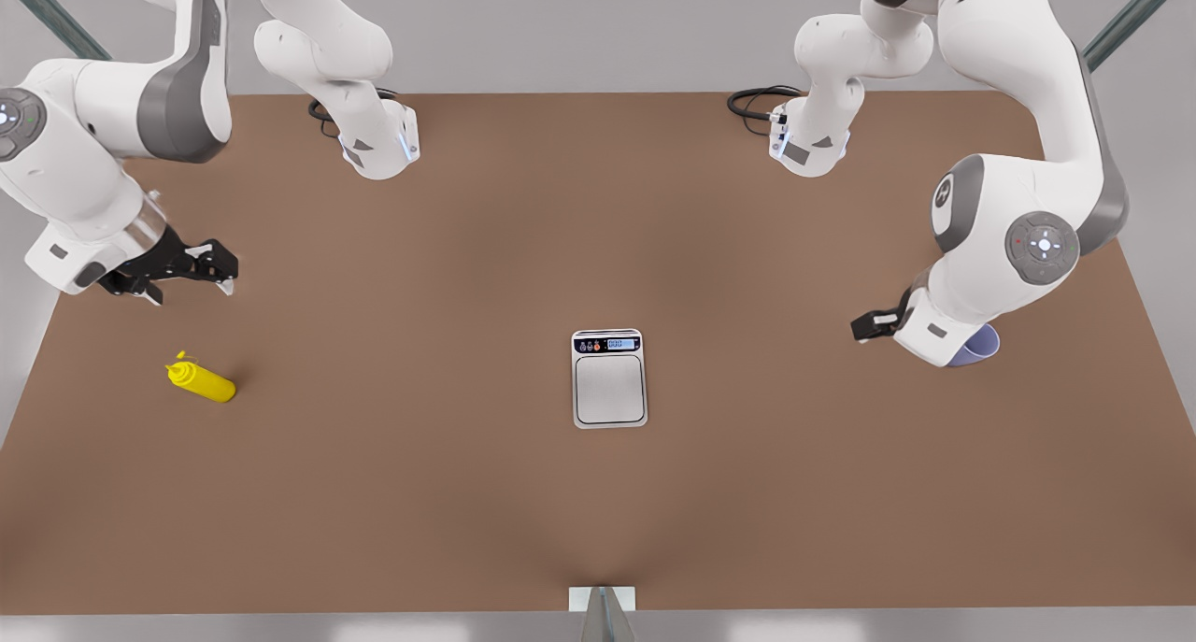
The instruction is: Move cup to the weight, pick up sauce bottle, pour sauce
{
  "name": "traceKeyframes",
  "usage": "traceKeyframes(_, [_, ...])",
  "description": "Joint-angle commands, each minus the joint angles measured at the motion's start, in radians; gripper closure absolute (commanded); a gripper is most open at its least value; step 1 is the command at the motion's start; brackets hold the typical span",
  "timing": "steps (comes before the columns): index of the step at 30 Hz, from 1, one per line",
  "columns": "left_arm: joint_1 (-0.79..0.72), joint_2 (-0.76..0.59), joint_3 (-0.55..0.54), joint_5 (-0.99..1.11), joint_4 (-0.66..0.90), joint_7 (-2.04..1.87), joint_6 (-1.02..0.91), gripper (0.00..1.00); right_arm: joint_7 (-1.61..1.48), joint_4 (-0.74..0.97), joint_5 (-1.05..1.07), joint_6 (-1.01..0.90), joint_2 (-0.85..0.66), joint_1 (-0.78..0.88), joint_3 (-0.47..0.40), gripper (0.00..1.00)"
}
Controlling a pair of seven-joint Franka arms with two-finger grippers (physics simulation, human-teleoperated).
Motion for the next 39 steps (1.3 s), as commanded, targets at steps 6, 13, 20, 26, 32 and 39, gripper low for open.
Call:
traceKeyframes(6, [-0.001,0.007,-0.001,0.004,0.002,-0.09,0.025,0.0,-0.37,0.048,0.043,0.007,0.109,0.018,-0.007,0.0])
traceKeyframes(13, [0.224,0.024,0.003,0.027,-0.027,0.327,0.042,0.0,-0.819,0.179,0.212,0.009,0.369,-0.292,-0.023,0.0])
traceKeyframes(20, [0.468,0.045,0.001,0.023,-0.136,0.655,0.155,0.0,-1.358,0.186,0.38,0.009,0.513,-0.476,-0.023,0.0])
traceKeyframes(26, [0.558,0.116,-0.001,0.023,-0.18,0.786,0.255,0.0,-1.819,0.242,0.552,0.018,0.686,-0.605,-0.027,0.0])
traceKeyframes(32, [0.546,0.048,0.115,0.023,-0.466,0.873,0.496,0.0,-2.069,0.28,0.673,0.018,0.786,-0.632,-0.027,0.0])
traceKeyframes(39, [0.545,0.093,0.115,0.012,-0.504,0.846,0.64,0.0,-2.146,0.286,0.752,-0.008,0.835,-0.697,-0.027,0.0])
